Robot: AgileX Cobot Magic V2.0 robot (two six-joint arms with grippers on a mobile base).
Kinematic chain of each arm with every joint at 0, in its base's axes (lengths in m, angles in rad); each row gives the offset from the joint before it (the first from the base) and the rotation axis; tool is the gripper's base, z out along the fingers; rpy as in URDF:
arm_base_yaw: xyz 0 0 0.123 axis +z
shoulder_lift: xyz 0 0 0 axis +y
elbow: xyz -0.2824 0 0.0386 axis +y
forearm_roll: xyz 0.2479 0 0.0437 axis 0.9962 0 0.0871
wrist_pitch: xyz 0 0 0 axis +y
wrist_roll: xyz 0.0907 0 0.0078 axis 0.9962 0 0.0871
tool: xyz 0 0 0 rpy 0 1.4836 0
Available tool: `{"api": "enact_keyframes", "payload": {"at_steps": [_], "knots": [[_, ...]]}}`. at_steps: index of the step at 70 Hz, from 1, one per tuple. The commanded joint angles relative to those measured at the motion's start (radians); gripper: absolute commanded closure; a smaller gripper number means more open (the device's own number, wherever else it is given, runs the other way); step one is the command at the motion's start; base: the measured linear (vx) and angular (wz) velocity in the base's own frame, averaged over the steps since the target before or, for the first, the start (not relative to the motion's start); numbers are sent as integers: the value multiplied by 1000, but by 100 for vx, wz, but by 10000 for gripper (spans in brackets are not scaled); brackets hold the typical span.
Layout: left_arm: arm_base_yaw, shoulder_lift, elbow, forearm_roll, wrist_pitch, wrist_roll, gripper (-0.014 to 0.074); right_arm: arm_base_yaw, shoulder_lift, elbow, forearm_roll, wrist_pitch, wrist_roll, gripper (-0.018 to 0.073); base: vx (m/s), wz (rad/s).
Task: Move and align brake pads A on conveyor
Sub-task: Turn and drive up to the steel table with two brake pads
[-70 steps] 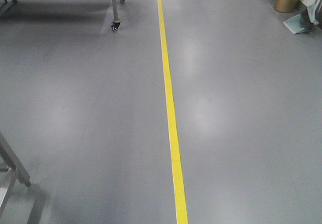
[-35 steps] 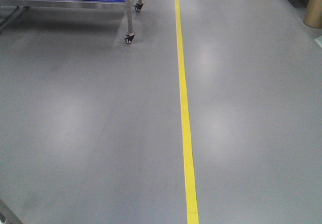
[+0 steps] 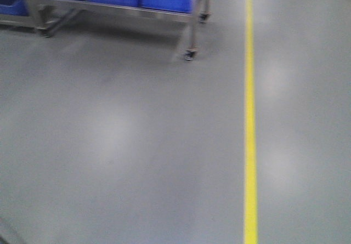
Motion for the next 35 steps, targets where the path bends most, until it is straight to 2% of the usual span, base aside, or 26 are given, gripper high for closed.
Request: {"api": "enact_keyframes", "payload": {"at_steps": [1,35], "knots": [[-3,9,-22,2,-68,0,126,-7,9,-29,-1,-72,-10,0,39,85],[-2,9,-22,2,-68,0,126,-7,9,-29,-1,-72,-10,0,32,106]]}}
